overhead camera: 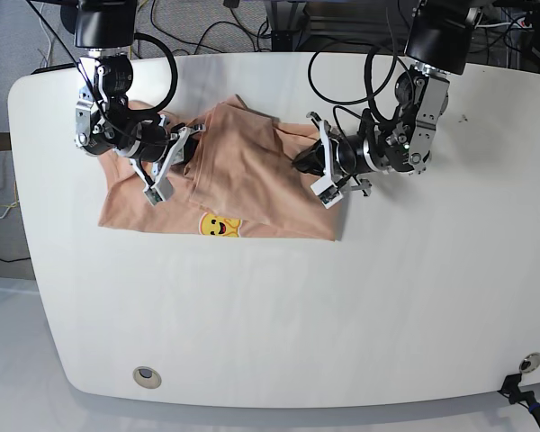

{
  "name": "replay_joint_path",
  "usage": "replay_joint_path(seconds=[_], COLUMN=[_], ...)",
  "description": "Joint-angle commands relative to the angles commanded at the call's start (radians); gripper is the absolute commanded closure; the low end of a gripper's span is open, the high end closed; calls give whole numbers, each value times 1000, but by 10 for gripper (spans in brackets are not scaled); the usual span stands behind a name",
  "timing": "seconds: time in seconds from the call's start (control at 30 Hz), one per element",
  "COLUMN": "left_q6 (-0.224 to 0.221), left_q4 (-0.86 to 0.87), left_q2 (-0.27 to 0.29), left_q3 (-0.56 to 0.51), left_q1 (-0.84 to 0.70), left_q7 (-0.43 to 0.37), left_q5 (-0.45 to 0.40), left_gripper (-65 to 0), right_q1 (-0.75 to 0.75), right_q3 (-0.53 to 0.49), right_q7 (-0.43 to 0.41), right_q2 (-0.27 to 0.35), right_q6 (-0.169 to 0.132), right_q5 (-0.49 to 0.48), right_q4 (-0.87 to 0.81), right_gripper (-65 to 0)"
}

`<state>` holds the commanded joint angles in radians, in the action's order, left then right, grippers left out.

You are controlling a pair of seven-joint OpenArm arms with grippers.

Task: Fold the T-shirt properly
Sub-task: 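Release the fold and reposition both grippers at the shirt's edges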

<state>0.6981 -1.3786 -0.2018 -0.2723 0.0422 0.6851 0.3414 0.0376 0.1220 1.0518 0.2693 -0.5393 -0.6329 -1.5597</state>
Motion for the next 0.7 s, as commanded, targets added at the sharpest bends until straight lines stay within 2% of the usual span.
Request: replay_joint_path(seconds=[0.17,0.33,0.5,0.6,0.7], left_q6=[0,0,0,0,0], left_q4=[-9,-20,-21,-61,-121], left_q2=[-20,-44,-44,-44,-44], left_q3=[89,104,104,104,104], left_q1=[-37,-58,-74,-89,-110], left_q7=[0,0,0,0,3], left_q5=[0,0,0,0,0], left_gripper=[0,0,0,0,0], right_q1=[-3,-2,2,-2,-21], right_q3=[21,167,295,368,416], right_q7=[0,0,0,0,0], right_q2=[25,21,15,3,6], right_q6=[0,0,-3,-5,-6], right_q5=[-2,-2,-3,-3,-3], right_q4=[-106,-172,-135,-51,52], right_gripper=[-155,-311,-449,-492,-500])
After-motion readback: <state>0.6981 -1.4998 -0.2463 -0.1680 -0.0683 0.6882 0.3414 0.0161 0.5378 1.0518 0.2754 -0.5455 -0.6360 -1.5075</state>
